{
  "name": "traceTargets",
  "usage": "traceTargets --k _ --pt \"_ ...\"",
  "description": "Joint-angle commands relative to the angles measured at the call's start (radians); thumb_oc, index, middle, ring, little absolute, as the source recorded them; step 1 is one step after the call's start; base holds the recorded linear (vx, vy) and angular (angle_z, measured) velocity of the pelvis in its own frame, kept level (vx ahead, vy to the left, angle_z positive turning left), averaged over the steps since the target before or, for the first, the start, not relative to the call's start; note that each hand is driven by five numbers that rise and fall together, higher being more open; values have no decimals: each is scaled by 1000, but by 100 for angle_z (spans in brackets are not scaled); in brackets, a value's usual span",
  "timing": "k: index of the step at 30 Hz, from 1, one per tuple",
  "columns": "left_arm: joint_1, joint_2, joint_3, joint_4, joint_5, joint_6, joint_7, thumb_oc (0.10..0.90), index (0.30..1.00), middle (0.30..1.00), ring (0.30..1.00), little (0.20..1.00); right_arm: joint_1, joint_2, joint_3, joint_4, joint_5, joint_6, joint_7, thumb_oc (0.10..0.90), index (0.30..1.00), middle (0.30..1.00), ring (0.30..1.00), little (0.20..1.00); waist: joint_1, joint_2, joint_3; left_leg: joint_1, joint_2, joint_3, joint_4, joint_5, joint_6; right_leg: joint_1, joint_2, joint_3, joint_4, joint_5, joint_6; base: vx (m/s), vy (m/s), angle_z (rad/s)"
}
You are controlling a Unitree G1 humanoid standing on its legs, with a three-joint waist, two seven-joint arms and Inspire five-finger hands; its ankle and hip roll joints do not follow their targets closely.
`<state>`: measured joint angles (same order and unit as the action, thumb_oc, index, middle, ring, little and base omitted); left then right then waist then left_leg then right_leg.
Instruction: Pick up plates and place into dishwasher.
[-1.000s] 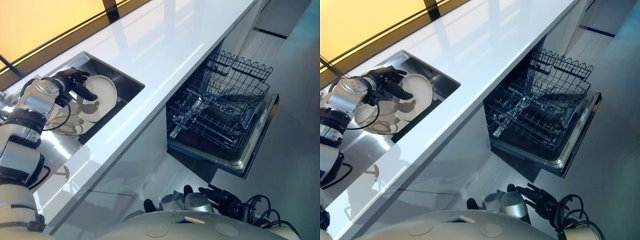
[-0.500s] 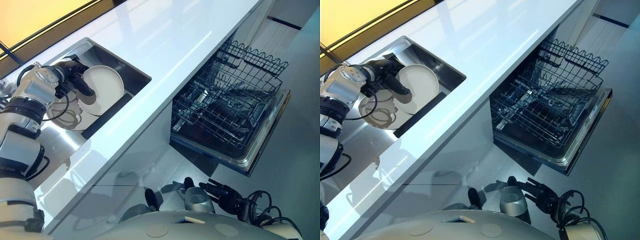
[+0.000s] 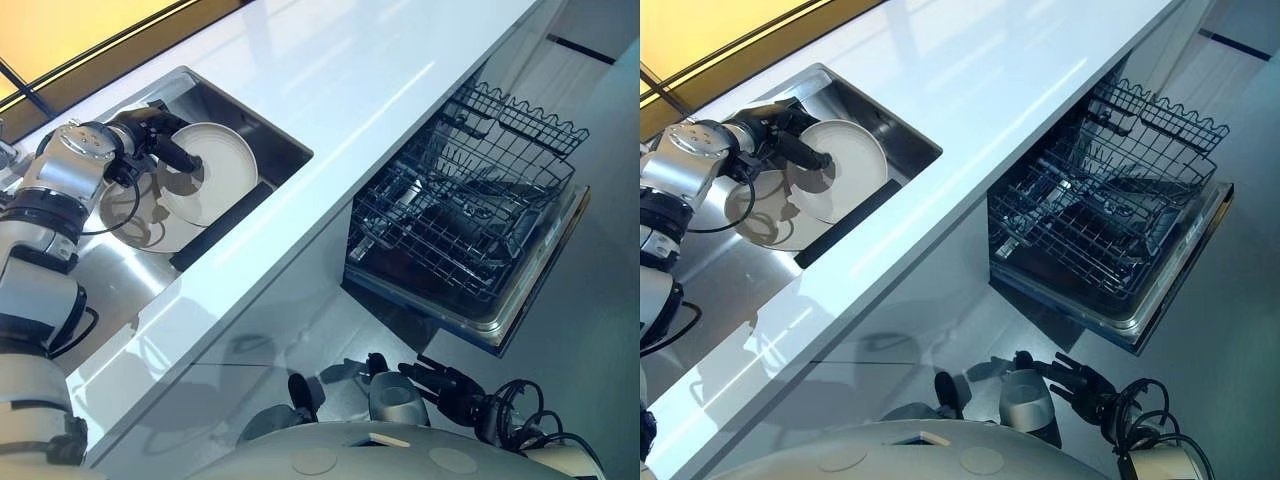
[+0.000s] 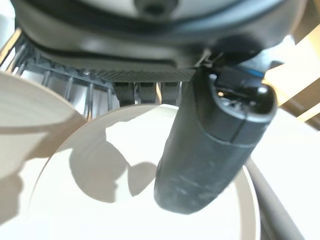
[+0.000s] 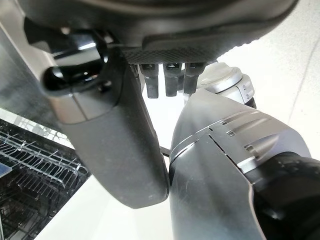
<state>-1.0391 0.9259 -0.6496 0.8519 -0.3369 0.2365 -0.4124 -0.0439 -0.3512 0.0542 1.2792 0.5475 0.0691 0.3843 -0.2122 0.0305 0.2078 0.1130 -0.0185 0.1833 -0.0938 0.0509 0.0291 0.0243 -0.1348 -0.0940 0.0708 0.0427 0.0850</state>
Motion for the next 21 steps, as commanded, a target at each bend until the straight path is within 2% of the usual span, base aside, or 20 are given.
traceTargets --k 1,14,18,21 --pt "-127 2 40 -79 -69 -85 -56 100 300 300 300 200 79 -32 31 55 -42 -7 17 800 900 900 900 900 -13 57 -41 -20 -60 68 60 -120 29 -123 61 64 82 25 78 0 0 0" --pt "-145 21 30 -89 -44 -99 -83 100 300 300 300 200 72 -17 29 55 -17 -28 15 800 900 900 900 900 -3 54 -68 0 -55 62 35 -114 27 -94 73 45 49 6 82 -54 -36 -1" --pt "-147 48 40 -88 -35 -134 -22 100 300 300 300 200 69 -16 18 33 34 -82 0 800 900 900 900 900 5 49 -79 2 -50 63 28 -107 21 -83 79 38 33 1 83 -74 -69 0" --pt "-137 65 87 -113 -24 -168 86 100 300 300 300 200 69 -20 41 -43 -38 -182 13 800 900 900 900 900 7 41 -78 12 -46 59 22 -106 21 -64 81 28 23 -12 84 -62 -74 -4"
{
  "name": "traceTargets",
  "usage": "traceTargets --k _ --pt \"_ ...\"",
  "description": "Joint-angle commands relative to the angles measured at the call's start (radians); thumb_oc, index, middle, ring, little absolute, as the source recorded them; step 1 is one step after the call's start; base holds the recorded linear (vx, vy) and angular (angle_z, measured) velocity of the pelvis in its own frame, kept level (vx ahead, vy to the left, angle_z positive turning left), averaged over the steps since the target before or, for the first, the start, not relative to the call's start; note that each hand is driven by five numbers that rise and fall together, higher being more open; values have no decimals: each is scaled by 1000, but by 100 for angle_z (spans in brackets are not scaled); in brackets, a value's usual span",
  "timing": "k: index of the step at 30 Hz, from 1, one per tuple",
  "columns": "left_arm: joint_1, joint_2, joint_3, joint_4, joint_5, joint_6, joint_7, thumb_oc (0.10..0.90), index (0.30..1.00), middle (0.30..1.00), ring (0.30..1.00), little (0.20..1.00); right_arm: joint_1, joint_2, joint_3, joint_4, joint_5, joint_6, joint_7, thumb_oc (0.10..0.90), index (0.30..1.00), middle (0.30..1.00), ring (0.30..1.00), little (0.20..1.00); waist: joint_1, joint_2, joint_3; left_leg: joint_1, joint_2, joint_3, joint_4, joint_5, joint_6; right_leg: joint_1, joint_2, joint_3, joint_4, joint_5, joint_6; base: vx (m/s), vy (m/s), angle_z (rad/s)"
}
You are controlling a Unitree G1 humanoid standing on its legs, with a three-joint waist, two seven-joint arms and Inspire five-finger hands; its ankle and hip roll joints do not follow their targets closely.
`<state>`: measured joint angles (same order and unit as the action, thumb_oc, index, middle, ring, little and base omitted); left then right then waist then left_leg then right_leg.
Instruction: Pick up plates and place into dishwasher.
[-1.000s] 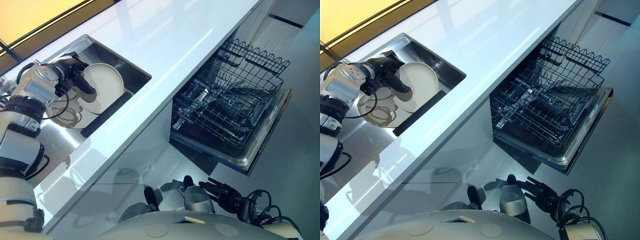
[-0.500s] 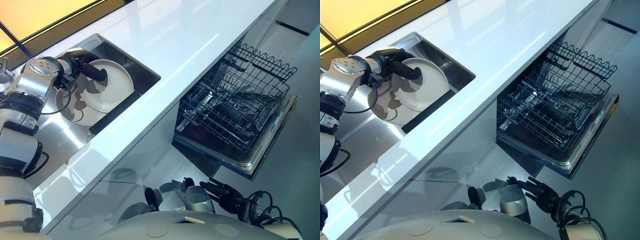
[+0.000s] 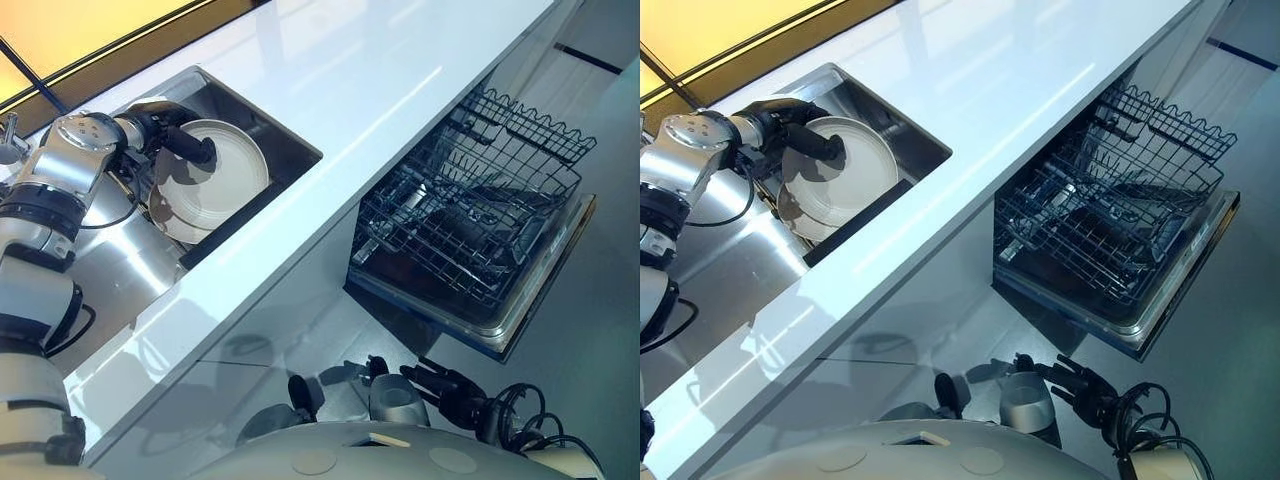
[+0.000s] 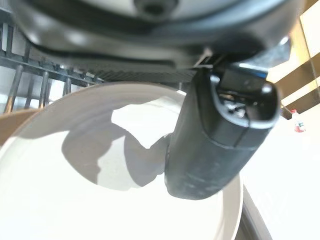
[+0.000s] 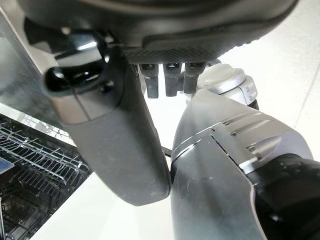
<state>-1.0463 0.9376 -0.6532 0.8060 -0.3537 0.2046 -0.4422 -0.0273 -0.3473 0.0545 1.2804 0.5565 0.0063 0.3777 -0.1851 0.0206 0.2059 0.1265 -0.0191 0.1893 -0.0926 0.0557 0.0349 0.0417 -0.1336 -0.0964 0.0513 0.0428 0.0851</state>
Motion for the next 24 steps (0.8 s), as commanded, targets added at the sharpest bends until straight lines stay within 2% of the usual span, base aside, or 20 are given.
traceTargets --k 1,6,7,9,11,15,17,19,20,22,24 --pt "-123 63 112 -81 -2 -158 167 100 300 300 300 200 58 -23 70 -98 -22 -120 38 800 900 900 900 900 -18 47 -77 -2 -44 51 18 -108 14 -77 82 31 39 -13 81 -97 -110 -7" --pt "-63 104 227 -103 76 -317 390 100 300 300 300 200 110 15 132 -397 298 -29 138 800 900 900 900 900 -10 23 -93 -15 -27 43 5 -94 4 -57 102 21 11 -19 62 -101 -125 -5" --pt "-58 105 233 -107 86 -329 407 100 300 300 300 200 114 16 132 -404 318 -28 149 800 900 900 900 900 -10 22 -95 -16 -26 42 5 -94 3 -56 103 20 10 -20 61 -81 -128 4" --pt "-23 116 284 -132 114 -398 518 100 300 300 300 200 144 50 122 -545 513 29 172 800 900 900 900 900 -10 9 -107 -20 -13 40 5 -91 -5 -46 112 11 -4 -22 54 -106 -169 4" --pt "20 111 333 -188 150 -423 597 100 300 300 300 200 168 74 122 -633 576 35 175 800 900 900 900 900 -11 1 -116 -20 -6 42 5 -90 -10 -38 117 5 -17 -24 49 -107 -168 5" --pt "102 105 393 -334 245 -429 729 100 300 300 300 200 204 92 155 -790 539 0 82 800 900 900 900 900 -14 -12 -134 -21 3 44 5 -88 -20 -20 126 -2 -49 -22 37 -86 -138 3" --pt "130 109 417 -415 284 -418 776 100 300 300 300 200 209 79 165 -830 411 -45 -13 800 900 900 900 900 -15 -16 -141 -20 8 47 5 -83 -27 -11 130 -6 -62 -19 32 -65 -127 0" --pt "146 125 432 -489 296 -411 816 100 300 300 300 200 211 53 172 -875 323 -66 -52 800 900 900 900 900 -16 -19 -148 -21 13 48 5 -78 -33 -4 134 -9 -72 -18 26 -64 -122 1" --pt "160 130 443 -520 291 -411 826 100 300 300 300 200 214 43 175 -910 322 -54 -44 800 900 900 900 900 -15 -20 -151 -22 14 48 5 -77 -34 -3 137 -9 -73 -19 23 -67 -121 1" --pt "207 133 477 -566 267 -450 856 100 300 300 300 200 217 26 180 -999 363 -29 10 800 900 900 900 900 -13 -22 -153 -21 18 47 5 -73 -37 1 142 -12 -76 -23 16 -59 -107 -1" --pt "265 123 517 -612 268 -489 875 100 300 300 300 200 206 12 191 -1116 459 8 66 800 900 900 900 900 -8 -24 -154 -19 21 49 5 -70 -41 7 144 -19 -85 -21 13 -59 -94 -8"
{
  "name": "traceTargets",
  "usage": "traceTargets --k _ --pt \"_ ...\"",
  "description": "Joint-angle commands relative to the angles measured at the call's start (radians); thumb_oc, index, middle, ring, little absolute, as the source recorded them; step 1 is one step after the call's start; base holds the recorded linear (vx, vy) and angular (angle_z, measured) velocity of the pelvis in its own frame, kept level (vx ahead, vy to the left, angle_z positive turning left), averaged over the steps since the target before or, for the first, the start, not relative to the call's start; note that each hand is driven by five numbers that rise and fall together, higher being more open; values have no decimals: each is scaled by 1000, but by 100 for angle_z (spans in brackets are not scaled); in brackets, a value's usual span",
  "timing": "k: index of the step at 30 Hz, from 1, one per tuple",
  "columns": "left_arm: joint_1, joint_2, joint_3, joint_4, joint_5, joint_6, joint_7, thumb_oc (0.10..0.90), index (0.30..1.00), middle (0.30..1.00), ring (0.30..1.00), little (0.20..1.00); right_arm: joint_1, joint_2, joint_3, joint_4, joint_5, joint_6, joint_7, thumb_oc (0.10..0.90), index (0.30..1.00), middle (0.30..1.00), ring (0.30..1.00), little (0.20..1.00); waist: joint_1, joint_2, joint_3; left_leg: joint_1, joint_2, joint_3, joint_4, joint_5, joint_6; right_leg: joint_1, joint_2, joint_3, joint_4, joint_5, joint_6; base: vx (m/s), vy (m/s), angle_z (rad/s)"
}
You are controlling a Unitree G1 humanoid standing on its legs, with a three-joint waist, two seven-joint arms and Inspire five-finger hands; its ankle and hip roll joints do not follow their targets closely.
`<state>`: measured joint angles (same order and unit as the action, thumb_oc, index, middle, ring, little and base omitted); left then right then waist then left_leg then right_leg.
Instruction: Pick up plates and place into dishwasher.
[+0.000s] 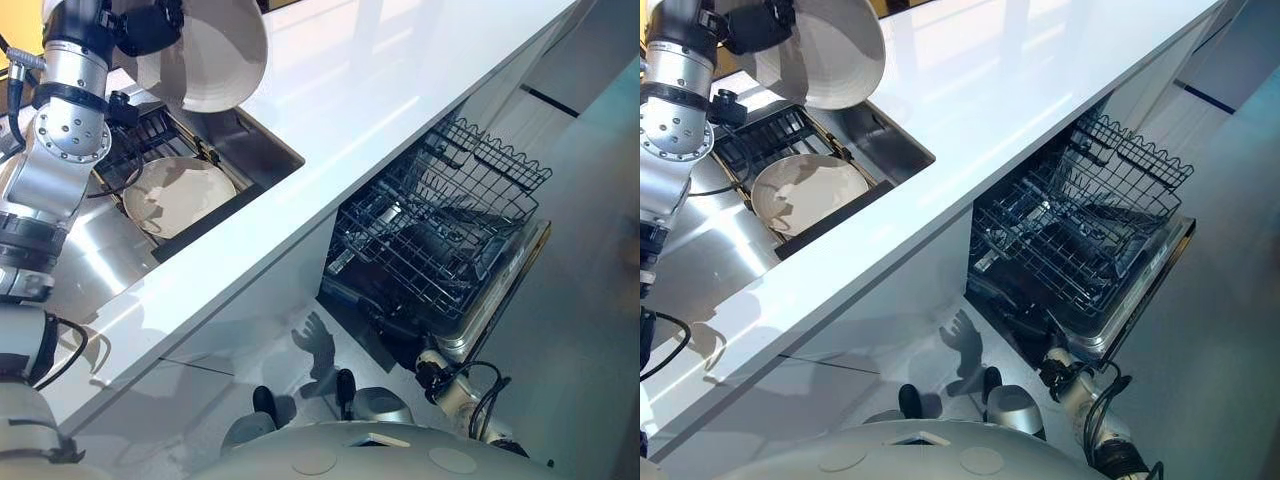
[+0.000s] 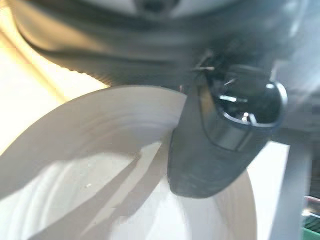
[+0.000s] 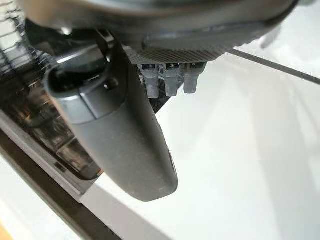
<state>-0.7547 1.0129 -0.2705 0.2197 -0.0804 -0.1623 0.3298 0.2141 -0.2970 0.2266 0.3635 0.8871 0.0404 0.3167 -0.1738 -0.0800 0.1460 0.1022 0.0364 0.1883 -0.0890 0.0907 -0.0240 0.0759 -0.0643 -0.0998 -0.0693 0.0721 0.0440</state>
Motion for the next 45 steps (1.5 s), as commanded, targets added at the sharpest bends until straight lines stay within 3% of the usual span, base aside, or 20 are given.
traceTargets --k 1,3,4,6,9,13,16,19,23,25,31,35,45 --pt "-13 42 143 -39 5 -127 112 100 300 300 300 200 -42 -40 20 -237 148 -24 129 800 900 900 900 900 -18 75 -95 6 -34 52 2 -104 17 -26 76 -18 32 -50 53 -63 -82 -11" --pt "10 33 160 -59 70 -153 147 100 300 300 300 200 -75 -78 -5 -367 200 -70 83 800 900 900 900 900 -18 76 -96 6 -30 59 2 -101 13 -24 78 -17 23 -46 51 -79 -63 -10" --pt "13 35 159 -67 99 -159 171 100 300 300 300 200 -99 -99 -42 -453 197 -128 -10 800 900 900 900 900 -21 77 -99 4 -28 64 2 -99 10 -26 79 -17 21 -45 51 -79 -39 -8" --pt "17 40 168 -72 123 -156 176 100 300 300 300 200 -124 -120 -104 -515 106 -182 -136 800 900 900 900 900 -28 79 -98 10 -26 68 2 -104 9 -21 80 -17 19 -47 53 -59 -19 -7" --pt "25 72 185 -92 123 -128 177 100 300 300 300 200 -152 -181 -240 -575 -173 -236 -410 800 900 900 900 900 -47 83 -106 8 -22 81 2 -100 7 -26 81 -12 19 -44 51 -56 -1 -9" --pt "77 97 235 -144 92 -84 165 100 300 300 300 200 -187 -278 -404 -593 -292 -310 -573 800 900 900 900 900 -59 90 -115 14 -22 88 2 -104 7 -20 87 -6 15 -48 49 -15 25 -13" --pt "91 85 251 -183 71 -48 159 100 300 300 300 200 -264 -331 -451 -619 -363 -369 -674 800 900 900 900 900 -51 99 -118 17 -25 83 2 -105 9 -16 89 -6 20 -54 45 -5 34 -18" --pt "74 67 239 -184 65 -36 151 100 300 300 300 200 -370 -358 -440 -651 -411 -382 -681 800 900 900 900 900 -40 106 -118 22 -27 80 2 -106 11 -9 88 -12 26 -62 44 -17 32 -19" --pt "27 43 201 -166 59 -41 145 100 300 300 300 200 -500 -400 -377 -663 -423 -328 -566 800 900 900 900 900 -25 107 -126 22 -27 73 2 -103 7 -6 86 -25 31 -68 46 -8 12 -13" --pt "20 13 185 -151 82 -78 156 100 300 300 300 200 -593 -416 -316 -656 -333 -275 -458 800 900 900 900 900 -9 99 -138 20 -26 68 2 -98 2 -5 85 -35 32 -71 46 0 0 0" --pt "67 -57 188 -166 170 -154 184 100 300 300 300 200 -691 -385 -226 -646 -215 -187 -316 800 900 900 900 900 12 91 -151 18 -25 55 2 -93 0 -4 85 -47 41 -80 42 6 -2 0" --pt "85 -104 156 -203 227 -170 204 100 300 300 300 200 -750 -365 -164 -634 -215 -131 -313 800 900 900 900 900 26 85 -156 14 -25 42 2 -86 -1 -4 84 -51 49 -84 41 34 -14 4" --pt "73 -194 61 -252 284 -170 196 100 300 300 300 200 -819 -307 -81 -590 -178 -76 -310 800 900 900 900 900 45 75 -152 5 -26 8 2 -73 -1 -11 82 -50 75 -87 43 31 -12 6"
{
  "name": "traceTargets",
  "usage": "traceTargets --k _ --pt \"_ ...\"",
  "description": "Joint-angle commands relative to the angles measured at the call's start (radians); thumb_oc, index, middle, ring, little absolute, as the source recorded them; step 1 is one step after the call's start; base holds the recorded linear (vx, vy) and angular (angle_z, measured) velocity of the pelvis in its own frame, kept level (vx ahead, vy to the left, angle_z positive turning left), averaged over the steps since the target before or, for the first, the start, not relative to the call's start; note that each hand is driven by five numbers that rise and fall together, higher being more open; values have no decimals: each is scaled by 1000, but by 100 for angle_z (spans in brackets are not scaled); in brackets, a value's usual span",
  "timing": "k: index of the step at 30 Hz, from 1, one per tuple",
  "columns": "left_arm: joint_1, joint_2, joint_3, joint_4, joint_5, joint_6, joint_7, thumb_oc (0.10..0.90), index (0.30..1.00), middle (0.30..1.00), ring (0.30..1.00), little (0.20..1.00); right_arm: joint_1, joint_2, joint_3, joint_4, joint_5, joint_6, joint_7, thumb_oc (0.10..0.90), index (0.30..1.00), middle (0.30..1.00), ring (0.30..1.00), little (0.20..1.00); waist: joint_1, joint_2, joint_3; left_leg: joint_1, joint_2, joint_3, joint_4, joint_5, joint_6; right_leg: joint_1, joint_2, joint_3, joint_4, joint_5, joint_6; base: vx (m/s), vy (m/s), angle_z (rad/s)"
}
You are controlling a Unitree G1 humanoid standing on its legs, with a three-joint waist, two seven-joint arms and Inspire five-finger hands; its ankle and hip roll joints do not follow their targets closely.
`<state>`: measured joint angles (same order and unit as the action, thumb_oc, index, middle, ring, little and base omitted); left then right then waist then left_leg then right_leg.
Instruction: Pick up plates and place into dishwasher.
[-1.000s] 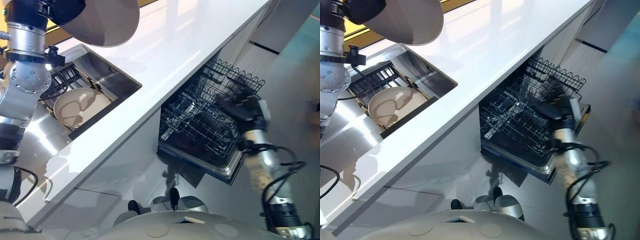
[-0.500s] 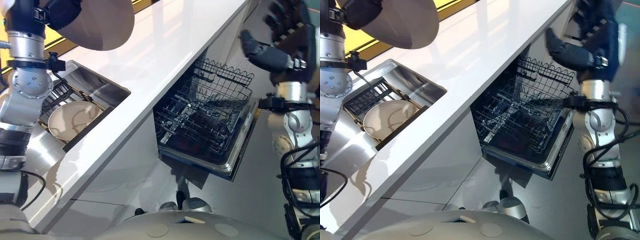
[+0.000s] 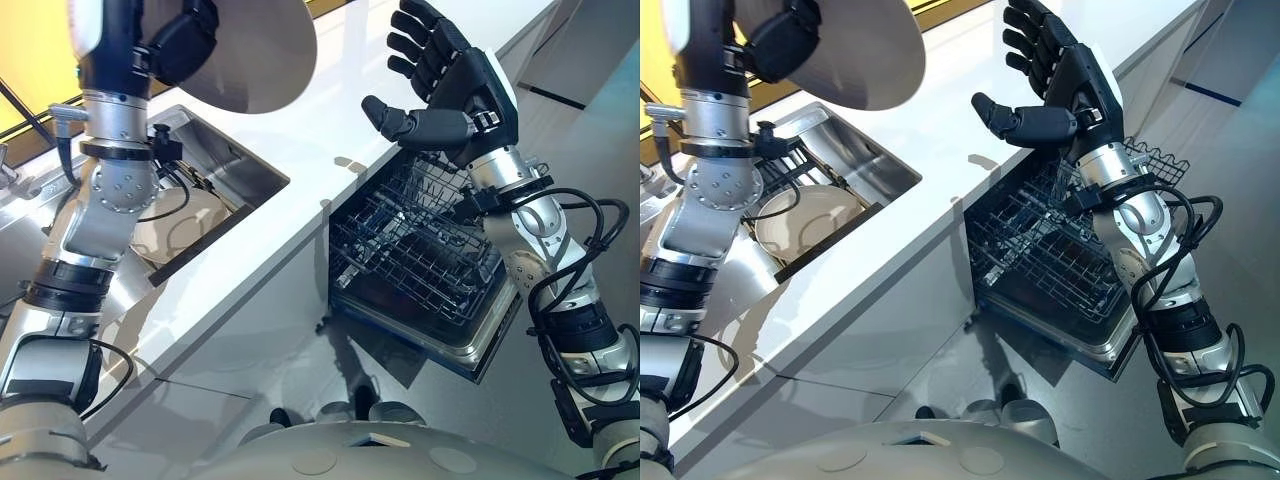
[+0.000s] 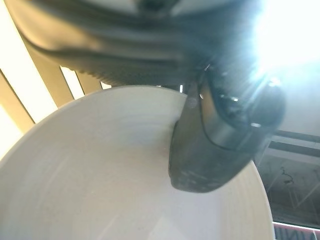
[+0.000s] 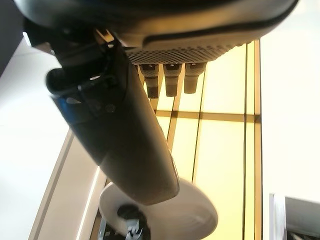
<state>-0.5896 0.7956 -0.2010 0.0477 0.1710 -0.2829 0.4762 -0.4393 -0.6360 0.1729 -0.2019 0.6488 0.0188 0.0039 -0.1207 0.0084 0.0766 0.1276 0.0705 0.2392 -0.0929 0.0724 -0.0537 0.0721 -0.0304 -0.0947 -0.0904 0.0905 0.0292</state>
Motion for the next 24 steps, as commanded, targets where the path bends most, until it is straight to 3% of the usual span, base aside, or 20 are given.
traceTargets --k 1,7,19,24 --pt "-96 18 -20 -81 37 -46 50 100 300 300 300 200 -169 40 -18 -22 72 -39 12 800 900 900 900 900 -7 -14 -82 -21 -60 -45 6 -55 29 -9 48 -56 97 -105 59 35 -11 4" --pt "-107 -6 -72 -62 29 -61 36 100 300 300 300 200 -193 81 44 3 189 47 51 800 900 900 900 900 3 -19 -82 -25 -61 -55 6 -48 30 -12 47 -63 105 -105 60 30 -12 5" --pt "-133 -83 -172 -78 44 -93 14 100 300 300 300 200 -237 180 160 67 206 111 48 800 900 900 900 900 22 -25 -78 -35 -58 -71 6 -37 31 -13 44 -67 105 -101 61 16 -8 4" --pt "-144 -96 -202 -96 32 -99 -18 100 300 300 300 200 -248 204 175 89 210 107 27 800 900 900 900 900 29 -26 -75 -35 -56 -80 6 -35 30 -10 44 -70 106 -101 61 13 -4 1"
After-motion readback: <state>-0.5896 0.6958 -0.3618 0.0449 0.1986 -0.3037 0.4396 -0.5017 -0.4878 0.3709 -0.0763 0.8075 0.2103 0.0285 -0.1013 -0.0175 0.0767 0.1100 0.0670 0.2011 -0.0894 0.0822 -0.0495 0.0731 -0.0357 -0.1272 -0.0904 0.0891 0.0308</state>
